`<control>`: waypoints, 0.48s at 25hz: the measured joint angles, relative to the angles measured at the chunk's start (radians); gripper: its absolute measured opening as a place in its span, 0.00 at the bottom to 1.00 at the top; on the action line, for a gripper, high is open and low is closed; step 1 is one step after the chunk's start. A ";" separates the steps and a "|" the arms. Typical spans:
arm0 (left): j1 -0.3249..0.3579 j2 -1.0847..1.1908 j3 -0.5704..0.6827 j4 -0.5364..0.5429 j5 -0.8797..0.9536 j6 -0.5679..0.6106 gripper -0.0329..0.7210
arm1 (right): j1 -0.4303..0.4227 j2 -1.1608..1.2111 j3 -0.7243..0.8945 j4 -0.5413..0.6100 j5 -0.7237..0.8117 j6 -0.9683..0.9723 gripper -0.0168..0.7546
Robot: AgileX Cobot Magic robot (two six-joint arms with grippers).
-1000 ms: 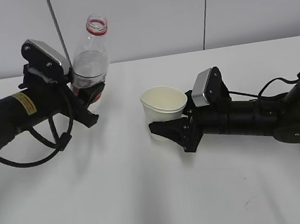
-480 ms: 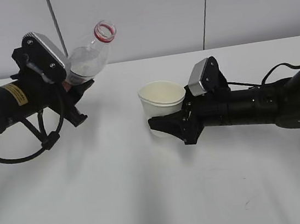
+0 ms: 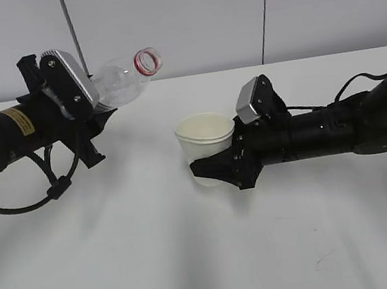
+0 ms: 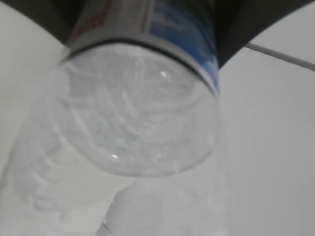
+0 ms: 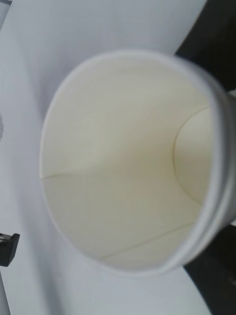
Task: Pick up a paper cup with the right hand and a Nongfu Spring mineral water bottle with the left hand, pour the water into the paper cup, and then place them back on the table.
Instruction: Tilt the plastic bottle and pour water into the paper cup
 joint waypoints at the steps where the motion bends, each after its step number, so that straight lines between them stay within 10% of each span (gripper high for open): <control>1: 0.000 0.000 0.000 -0.002 0.000 0.016 0.55 | 0.002 0.000 0.000 -0.002 0.002 0.002 0.68; 12: 0.000 0.000 0.000 -0.015 -0.001 0.263 0.55 | 0.049 -0.002 -0.020 -0.037 0.032 0.017 0.68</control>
